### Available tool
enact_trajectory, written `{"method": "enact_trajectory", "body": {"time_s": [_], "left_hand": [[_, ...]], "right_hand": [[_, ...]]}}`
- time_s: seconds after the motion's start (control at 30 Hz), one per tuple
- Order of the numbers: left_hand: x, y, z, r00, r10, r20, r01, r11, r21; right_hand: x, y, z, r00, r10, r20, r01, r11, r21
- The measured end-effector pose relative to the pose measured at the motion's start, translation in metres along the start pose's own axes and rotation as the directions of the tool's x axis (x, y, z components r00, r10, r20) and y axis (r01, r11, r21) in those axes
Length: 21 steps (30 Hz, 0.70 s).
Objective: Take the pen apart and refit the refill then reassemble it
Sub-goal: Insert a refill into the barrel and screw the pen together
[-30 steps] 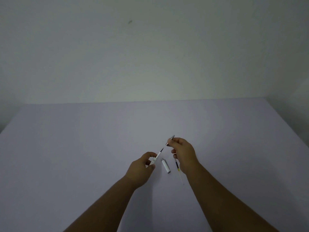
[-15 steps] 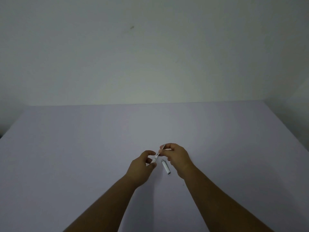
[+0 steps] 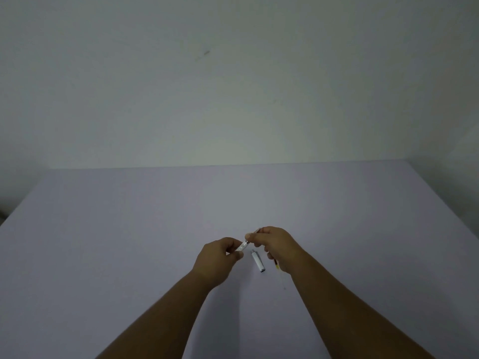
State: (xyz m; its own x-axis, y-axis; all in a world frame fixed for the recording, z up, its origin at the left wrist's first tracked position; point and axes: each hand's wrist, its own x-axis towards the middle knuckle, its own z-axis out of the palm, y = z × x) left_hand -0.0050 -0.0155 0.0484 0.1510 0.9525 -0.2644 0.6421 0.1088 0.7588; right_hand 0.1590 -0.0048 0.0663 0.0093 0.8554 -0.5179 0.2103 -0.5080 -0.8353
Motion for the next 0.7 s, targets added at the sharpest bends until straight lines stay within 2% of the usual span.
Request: {"method": "enact_trajectory", "body": {"time_s": [0.17, 0.3, 0.47, 0.6, 0.7], "left_hand": [[-0.002, 0.003, -0.002, 1.000, 0.029, -0.009, -0.029, 0.998, 0.053], [-0.002, 0.002, -0.007, 0.998, 0.058, -0.010, -0.057, 0.995, 0.077], [-0.002, 0.004, -0.014, 0.998, 0.067, -0.017, -0.065, 0.993, 0.100], [0.001, 0.008, -0.017, 0.994, 0.105, -0.016, -0.102, 0.985, 0.136], [0.002, 0.010, -0.019, 0.995, 0.104, -0.011, -0.102, 0.986, 0.133]], "right_hand": [[0.001, -0.003, 0.002, 0.999, -0.050, 0.000, 0.050, 0.998, -0.034], [0.000, -0.010, 0.003, 0.997, -0.032, -0.064, 0.015, 0.967, -0.253], [-0.004, -0.014, -0.004, 0.996, -0.072, 0.044, 0.077, 0.988, -0.134], [-0.002, -0.017, -0.003, 0.998, -0.059, -0.030, 0.050, 0.966, -0.254], [-0.003, -0.016, -0.006, 0.996, -0.084, 0.005, 0.084, 0.980, -0.179]]}}
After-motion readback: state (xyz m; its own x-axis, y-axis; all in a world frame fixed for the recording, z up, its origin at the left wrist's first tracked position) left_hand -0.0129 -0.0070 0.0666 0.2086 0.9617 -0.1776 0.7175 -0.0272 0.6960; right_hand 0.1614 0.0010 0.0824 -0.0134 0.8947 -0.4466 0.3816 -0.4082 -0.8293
